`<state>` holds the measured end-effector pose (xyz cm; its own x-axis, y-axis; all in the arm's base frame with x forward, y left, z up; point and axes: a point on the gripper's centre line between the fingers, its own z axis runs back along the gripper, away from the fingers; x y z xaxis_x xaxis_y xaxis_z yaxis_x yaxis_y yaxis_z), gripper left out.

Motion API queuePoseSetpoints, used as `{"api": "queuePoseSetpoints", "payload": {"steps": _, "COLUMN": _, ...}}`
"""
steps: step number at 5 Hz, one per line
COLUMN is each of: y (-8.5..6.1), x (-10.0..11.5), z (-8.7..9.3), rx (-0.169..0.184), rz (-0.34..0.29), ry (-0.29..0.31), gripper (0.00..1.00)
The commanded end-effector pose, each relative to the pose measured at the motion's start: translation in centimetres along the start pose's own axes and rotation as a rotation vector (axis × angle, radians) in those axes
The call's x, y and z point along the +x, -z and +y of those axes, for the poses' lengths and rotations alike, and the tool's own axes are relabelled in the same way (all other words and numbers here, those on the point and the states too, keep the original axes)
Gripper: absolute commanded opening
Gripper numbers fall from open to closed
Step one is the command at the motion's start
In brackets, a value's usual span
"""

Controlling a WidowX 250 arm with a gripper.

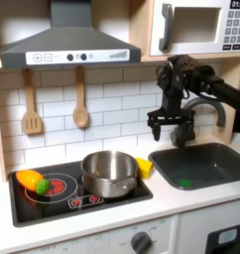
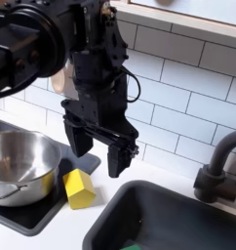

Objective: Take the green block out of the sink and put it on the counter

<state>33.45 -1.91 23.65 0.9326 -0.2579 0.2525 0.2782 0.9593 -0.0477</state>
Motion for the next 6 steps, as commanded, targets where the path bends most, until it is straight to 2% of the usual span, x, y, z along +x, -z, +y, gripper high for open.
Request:
{"api": "queuePoseSetpoints", "payload": {"steps": 1, "y": 1.3, "x": 1.0, "z": 0.3, "rx": -0.007, "rz": -0.016, "ry": -0.004, "gripper": 1.0}}
{"api": "queuePoseSetpoints", "payload": {"steps": 4, "y": 3.1, "x": -0.2, "z": -1.3, "rx": -0.067, "rz": 0.017, "ry": 0.056, "gripper": 1.0}}
{"api": "queuePoseSetpoints", "payload": {"steps": 5, "y": 3.8, "x": -0.8, "z": -1.5, "rx": -0.081, "rz": 0.031, "ry": 0.055, "gripper": 1.0}}
{"api": "queuePoseSetpoints", "payload": {"steps": 6, "y": 4.2, "x": -1.1, "z": -2.8, "rx": -0.092, "rz": 0.037, "ry": 0.086, "gripper": 1.0}}
